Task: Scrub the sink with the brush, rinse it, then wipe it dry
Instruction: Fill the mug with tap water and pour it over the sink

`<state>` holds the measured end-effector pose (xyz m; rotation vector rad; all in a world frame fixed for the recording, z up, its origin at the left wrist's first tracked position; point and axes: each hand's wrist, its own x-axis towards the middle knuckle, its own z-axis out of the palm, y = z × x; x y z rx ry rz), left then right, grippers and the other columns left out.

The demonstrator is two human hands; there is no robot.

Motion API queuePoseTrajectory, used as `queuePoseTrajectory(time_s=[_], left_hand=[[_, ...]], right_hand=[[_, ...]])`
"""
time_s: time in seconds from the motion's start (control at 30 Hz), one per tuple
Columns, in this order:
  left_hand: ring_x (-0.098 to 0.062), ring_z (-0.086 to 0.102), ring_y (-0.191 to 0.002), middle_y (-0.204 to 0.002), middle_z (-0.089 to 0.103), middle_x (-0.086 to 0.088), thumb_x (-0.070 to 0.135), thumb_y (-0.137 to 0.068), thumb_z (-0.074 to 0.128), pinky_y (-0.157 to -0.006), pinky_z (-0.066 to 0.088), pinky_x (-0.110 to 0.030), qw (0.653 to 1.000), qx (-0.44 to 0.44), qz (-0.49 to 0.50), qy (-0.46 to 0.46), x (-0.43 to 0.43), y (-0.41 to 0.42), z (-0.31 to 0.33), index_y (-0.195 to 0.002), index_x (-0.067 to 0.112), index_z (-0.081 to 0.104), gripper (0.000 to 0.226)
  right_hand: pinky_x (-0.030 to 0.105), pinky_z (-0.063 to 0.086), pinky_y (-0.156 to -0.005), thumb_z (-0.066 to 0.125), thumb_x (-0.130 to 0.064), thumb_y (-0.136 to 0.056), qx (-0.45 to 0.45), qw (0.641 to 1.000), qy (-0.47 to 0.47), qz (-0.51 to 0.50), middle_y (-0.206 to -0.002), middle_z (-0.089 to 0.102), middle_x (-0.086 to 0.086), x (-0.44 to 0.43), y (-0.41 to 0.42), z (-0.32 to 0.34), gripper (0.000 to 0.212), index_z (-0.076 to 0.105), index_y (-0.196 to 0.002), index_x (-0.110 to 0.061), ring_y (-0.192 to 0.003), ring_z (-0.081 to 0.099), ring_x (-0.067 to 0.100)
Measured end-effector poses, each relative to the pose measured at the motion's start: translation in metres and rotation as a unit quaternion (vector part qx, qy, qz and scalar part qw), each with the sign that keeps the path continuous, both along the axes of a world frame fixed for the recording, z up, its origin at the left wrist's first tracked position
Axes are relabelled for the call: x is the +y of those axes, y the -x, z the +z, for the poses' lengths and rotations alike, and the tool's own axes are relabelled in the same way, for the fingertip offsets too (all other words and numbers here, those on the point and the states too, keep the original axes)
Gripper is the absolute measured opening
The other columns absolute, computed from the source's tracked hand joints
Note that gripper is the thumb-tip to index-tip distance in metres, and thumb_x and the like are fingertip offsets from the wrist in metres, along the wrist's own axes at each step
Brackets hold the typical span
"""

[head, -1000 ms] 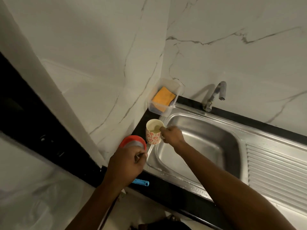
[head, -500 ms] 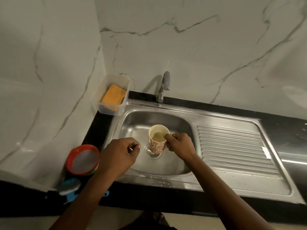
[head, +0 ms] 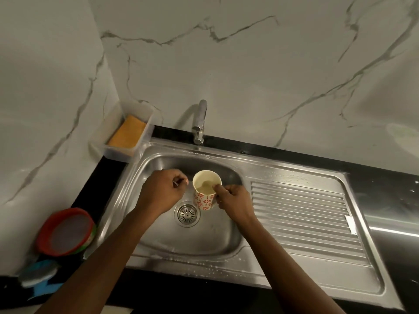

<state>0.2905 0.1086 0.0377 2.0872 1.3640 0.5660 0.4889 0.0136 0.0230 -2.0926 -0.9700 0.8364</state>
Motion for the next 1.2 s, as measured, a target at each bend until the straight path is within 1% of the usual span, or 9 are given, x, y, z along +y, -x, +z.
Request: queuePoseTrajectory(time_s=[0.1,0.2,0.27,0.33,0.53,0.73,0.87,1.03,1.2], left_hand=[[-0.002,0.067,-0.081,-0.096,0.077,0.01,0.028,-0.093,0.072,-0.077,0.059,-0.031,1.0,-0.023,-0.017,-0.002,0.031,-0.012,-0.011,-0.105,0.027,0.076,0.013],[-0.018,0.069,-0.104,-0.127,0.071,0.0,0.023,-0.096,0.066,-0.091,0.058,-0.038,0.998,0.006,-0.048,-0.044,0.068,-0.024,-0.018,-0.132,0.024,0.067,0.035],[-0.025,0.059,-0.129,-0.154,0.052,0.0,0.017,-0.098,0.059,-0.102,0.054,-0.043,0.989,0.066,-0.098,-0.089,0.093,-0.033,-0.019,-0.149,0.023,0.053,0.052],[-0.028,0.048,-0.136,-0.168,0.029,0.005,0.012,-0.098,0.055,-0.101,0.054,-0.046,0.97,0.144,-0.159,-0.114,0.118,-0.043,-0.017,-0.161,0.023,0.033,0.067],[-0.027,0.043,-0.135,-0.162,0.035,0.001,0.012,-0.094,0.06,-0.086,0.049,-0.042,0.872,0.321,-0.286,-0.234,0.17,-0.068,-0.011,-0.164,0.022,0.017,0.082],[-0.027,0.043,-0.136,-0.163,0.033,-0.002,0.016,-0.098,0.059,-0.092,0.049,-0.042,0.842,0.382,-0.286,-0.252,0.182,-0.071,-0.016,-0.161,0.022,0.023,0.072],[-0.027,0.039,-0.136,-0.168,0.026,-0.001,0.015,-0.098,0.058,-0.095,0.048,-0.04,0.861,0.396,-0.241,-0.208,0.179,-0.065,-0.025,-0.161,0.017,0.025,0.071],[-0.029,0.027,-0.147,-0.174,-0.001,0.009,0.013,-0.094,0.057,-0.103,0.046,-0.044,0.892,0.371,-0.242,-0.091,0.18,-0.037,-0.032,-0.166,0.024,0.007,0.089],[-0.029,0.038,-0.148,-0.169,0.029,0.004,0.014,-0.095,0.053,-0.111,0.047,-0.048,0.967,0.187,-0.167,-0.05,0.154,-0.016,-0.022,-0.162,0.024,0.03,0.072]], right_hand=[[0.052,0.062,-0.069,0.053,-0.071,-0.08,0.008,1.0,-0.01,-0.013,-0.067,0.073,0.003,0.011,0.005,-0.005,0.063,0.073,-0.07,-0.012,-0.067,0.071,0.025],[0.05,0.062,-0.07,0.056,-0.066,-0.082,0.01,0.999,-0.009,-0.034,-0.066,0.073,0.0,0.027,0.012,-0.01,0.055,0.073,-0.067,-0.017,-0.066,0.071,0.019],[0.048,0.061,-0.07,0.06,-0.058,-0.089,0.003,0.999,-0.006,-0.048,-0.066,0.073,0.001,0.036,0.017,-0.012,0.049,0.073,-0.067,-0.017,-0.066,0.07,0.019],[0.047,0.06,-0.07,0.06,-0.058,-0.09,-0.002,0.998,-0.005,-0.056,-0.067,0.073,0.002,0.047,0.022,-0.014,0.049,0.072,-0.067,-0.016,-0.067,0.07,0.019],[0.038,0.059,-0.068,0.059,-0.057,-0.094,-0.005,0.997,0.008,-0.075,-0.072,0.074,-0.001,0.072,0.034,-0.018,0.046,0.073,-0.073,-0.018,-0.067,0.07,0.015],[0.038,0.057,-0.066,0.06,-0.059,-0.093,-0.003,0.995,0.005,-0.095,-0.074,0.075,0.001,0.083,0.037,-0.024,0.048,0.068,-0.068,-0.018,-0.068,0.07,0.019],[0.034,0.054,-0.062,0.06,-0.057,-0.096,0.003,0.995,0.0,-0.098,-0.078,0.075,0.001,0.087,0.037,-0.025,0.046,0.069,-0.073,-0.019,-0.069,0.069,0.015],[0.027,0.043,-0.059,0.06,-0.053,-0.099,0.021,0.993,-0.015,-0.114,-0.08,0.074,0.002,0.089,0.035,-0.022,0.042,0.067,-0.075,-0.019,-0.063,0.061,0.01],[0.027,0.044,-0.058,0.059,-0.055,-0.098,0.024,0.992,-0.02,-0.122,-0.078,0.073,0.003,0.092,0.031,-0.017,0.048,0.068,-0.075,-0.013,-0.062,0.061,0.012]])
